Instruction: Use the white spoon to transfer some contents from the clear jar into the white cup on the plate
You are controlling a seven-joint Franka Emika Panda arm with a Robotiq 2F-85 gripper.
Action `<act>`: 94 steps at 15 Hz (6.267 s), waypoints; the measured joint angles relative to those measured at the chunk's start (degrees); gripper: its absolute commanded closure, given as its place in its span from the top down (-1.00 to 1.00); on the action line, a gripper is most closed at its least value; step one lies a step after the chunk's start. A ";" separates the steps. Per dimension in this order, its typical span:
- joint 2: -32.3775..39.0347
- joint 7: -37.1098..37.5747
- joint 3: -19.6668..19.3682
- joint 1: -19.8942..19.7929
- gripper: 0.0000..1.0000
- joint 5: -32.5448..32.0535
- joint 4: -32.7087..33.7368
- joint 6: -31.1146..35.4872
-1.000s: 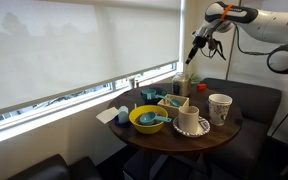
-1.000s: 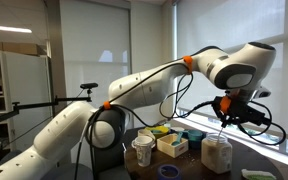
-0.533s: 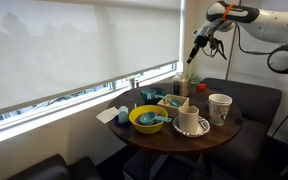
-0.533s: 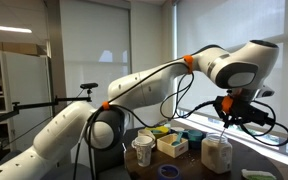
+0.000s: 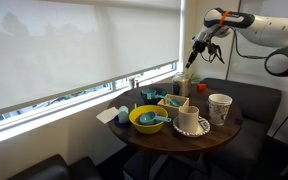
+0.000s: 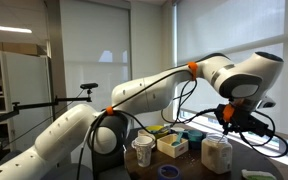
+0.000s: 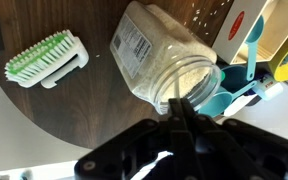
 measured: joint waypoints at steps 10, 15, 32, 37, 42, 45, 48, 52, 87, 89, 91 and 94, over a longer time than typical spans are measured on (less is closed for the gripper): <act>2.01 4.21 2.89 -3.55 -0.98 5.43 -0.10 -1.60; 3.36 6.74 4.74 -5.60 -0.98 8.44 -0.10 -1.99; 5.34 8.69 8.16 -8.05 -0.98 10.70 -0.11 -2.18; 5.78 8.69 9.08 -9.14 -0.98 11.24 -0.11 -2.19; 6.02 8.66 9.84 -10.34 -0.98 11.44 -0.11 -2.19; 6.02 8.63 10.53 -11.01 -0.98 11.59 -0.05 -2.19; 6.01 8.52 11.19 -11.58 -0.98 11.77 0.04 -2.19; 6.00 8.49 11.93 -12.04 -0.98 11.87 0.34 -2.19; 8.32 14.93 21.54 -19.50 -0.96 17.84 0.58 -2.74; 8.32 15.36 22.42 -19.65 -0.96 18.33 0.58 -3.34; 8.31 15.92 23.35 -19.78 -0.96 18.95 0.59 -4.55; 8.31 16.90 24.86 -19.84 -0.96 19.35 0.59 -6.68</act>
